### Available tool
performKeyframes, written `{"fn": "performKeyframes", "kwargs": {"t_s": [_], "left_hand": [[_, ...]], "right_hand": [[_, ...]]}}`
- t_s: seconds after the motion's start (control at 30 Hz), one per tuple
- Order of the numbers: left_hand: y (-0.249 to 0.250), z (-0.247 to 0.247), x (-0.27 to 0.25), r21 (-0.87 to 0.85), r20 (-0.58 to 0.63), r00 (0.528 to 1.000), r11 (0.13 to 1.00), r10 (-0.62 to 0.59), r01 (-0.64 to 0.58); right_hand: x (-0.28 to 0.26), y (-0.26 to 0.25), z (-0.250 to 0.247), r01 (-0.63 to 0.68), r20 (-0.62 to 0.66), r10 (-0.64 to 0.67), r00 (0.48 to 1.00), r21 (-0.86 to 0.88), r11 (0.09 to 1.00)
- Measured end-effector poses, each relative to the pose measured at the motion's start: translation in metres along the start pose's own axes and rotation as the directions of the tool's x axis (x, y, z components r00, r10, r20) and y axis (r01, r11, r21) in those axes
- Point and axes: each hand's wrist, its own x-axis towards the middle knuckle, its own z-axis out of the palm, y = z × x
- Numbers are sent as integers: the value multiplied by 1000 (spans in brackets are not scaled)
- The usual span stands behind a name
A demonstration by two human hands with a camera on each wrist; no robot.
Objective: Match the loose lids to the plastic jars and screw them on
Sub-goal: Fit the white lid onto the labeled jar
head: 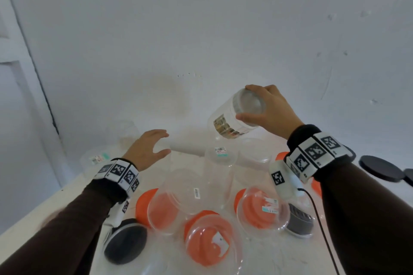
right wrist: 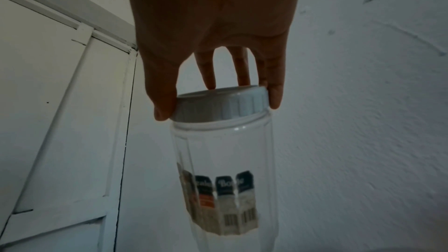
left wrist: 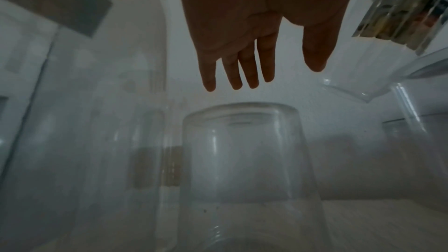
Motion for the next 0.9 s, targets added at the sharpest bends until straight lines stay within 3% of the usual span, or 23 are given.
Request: {"fn": "performKeyframes", "kwargs": {"t_s": [0.33,0.7,0.9], "left_hand": [[-23,28,22,63,121,982,989,-142,135],[-24,34,17,51,78,988,991,-131,127],[-23,35,15,63,62,990,991,-126,122]], "right_hand": [[36,18,43,-75,251,82,965,-38,996],[60,25,86,-46,469,110,876,-146,988],[62,27,99,-25,505,107,857,-168,985]]}}
